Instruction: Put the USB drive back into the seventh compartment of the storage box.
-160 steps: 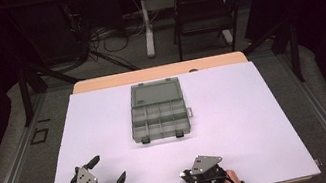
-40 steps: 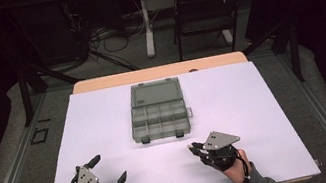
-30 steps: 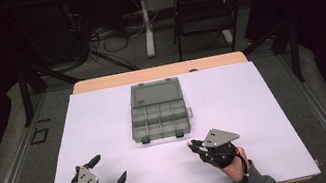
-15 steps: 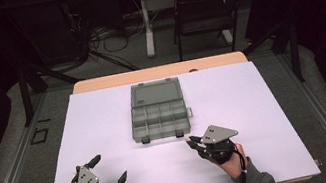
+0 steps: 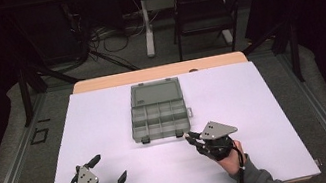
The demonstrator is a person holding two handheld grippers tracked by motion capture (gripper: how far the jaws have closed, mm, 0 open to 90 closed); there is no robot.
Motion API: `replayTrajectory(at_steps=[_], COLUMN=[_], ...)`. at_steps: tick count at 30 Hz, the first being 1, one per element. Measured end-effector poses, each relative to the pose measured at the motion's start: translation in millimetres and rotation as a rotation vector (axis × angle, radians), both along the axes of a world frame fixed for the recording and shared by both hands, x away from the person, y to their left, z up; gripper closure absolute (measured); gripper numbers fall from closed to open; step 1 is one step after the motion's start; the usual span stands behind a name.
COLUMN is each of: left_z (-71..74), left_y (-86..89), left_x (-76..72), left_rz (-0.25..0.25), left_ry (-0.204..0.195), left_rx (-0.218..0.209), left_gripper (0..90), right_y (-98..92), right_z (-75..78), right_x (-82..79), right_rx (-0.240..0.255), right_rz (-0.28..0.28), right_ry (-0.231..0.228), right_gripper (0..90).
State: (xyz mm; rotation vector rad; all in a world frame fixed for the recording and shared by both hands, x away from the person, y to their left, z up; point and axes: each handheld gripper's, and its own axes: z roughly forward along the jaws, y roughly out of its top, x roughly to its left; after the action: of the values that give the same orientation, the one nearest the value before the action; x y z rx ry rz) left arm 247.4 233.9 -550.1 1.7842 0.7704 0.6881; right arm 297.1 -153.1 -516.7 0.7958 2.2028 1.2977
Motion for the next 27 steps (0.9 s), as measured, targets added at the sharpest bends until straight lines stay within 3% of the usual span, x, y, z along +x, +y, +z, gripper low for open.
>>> replayTrajectory(at_steps=[27], left_z=[0.0], left_y=[-0.3], left_x=[0.6], left_rz=[0.001], left_ry=[-0.003], left_rx=[0.006], left_gripper=[0.1], right_y=[4.2], right_z=[9.2], right_x=[19.9], right_rx=[0.032], right_rz=[-0.04], right_ry=[-0.039], right_gripper=[79.5])
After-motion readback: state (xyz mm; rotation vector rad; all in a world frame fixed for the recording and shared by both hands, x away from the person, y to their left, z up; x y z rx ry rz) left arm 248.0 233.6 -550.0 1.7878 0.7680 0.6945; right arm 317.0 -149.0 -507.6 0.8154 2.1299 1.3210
